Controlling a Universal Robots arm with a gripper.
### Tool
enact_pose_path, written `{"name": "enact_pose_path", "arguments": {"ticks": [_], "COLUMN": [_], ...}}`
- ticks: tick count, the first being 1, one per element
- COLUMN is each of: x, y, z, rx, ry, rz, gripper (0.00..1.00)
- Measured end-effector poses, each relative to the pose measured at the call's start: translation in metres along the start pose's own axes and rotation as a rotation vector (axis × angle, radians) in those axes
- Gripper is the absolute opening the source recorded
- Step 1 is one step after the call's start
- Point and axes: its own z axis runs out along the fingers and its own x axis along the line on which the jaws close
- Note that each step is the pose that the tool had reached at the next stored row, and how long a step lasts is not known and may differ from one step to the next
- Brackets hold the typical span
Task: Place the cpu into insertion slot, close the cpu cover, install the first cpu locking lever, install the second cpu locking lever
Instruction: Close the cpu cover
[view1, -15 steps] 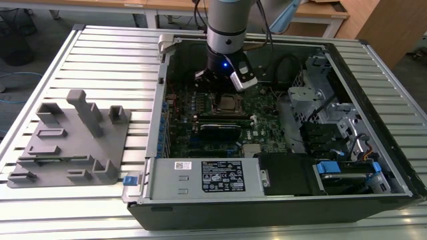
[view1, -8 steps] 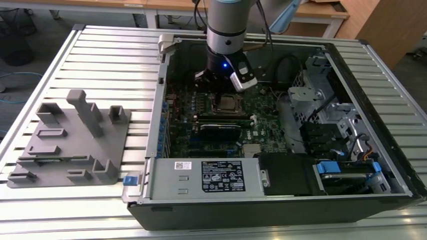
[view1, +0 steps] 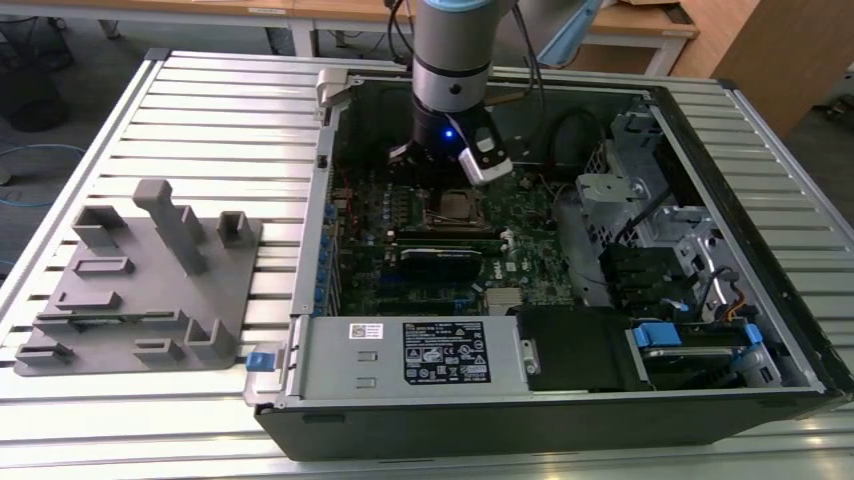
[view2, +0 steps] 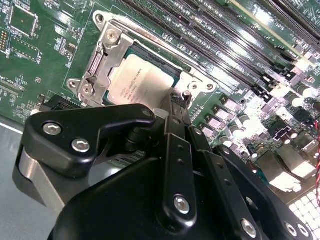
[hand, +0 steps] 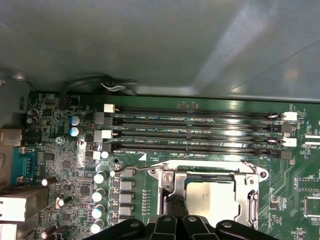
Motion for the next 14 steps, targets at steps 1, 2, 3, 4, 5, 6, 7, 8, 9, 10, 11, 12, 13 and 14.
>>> {"name": "enact_pose_path", "arguments": {"ticks": [1, 2, 3, 4, 5, 6, 7, 8, 9, 10, 11, 12, 13, 14], "x": [0.0003, 0.0007, 0.001, 0.0013, 0.0014, 0.0014, 0.0014, 0.0014, 0.0015, 0.0015, 0.0015, 0.0015, 0.0015, 0.0015], "y": [0.0, 0.0, 0.0, 0.0, 0.0, 0.0, 0.0, 0.0, 0.0, -0.0001, -0.0001, -0.0001, -0.0001, -0.0001], "z": [0.0001, 0.0003, 0.0006, 0.0009, 0.0011, 0.0012, 0.0016, 0.0022, 0.0026, 0.0025, 0.0025, 0.0026, 0.0026, 0.0027], "rx": [0.0001, 0.0, 0.0, 0.0, 0.0, 0.0001, 0.0, -0.0002, -0.0001, 0.0001, 0.0002, 0.0002, 0.0002, 0.0], "ry": [0.0, 0.0, 0.0, 0.0, 0.0001, 0.0001, 0.0, -0.0001, 0.0, 0.0001, 0.0002, 0.0001, 0.0001, 0.0001], "rz": [0.0, 0.0, 0.0, 0.0, 0.0, 0.0, 0.0, 0.0, 0.0, 0.0, 0.0, 0.0, 0.0, 0.0], "gripper": [0.11, 0.11, 0.11, 0.11, 0.11, 0.11, 0.11, 0.11, 0.11, 0.11, 0.11, 0.11, 0.11, 0.11]}}
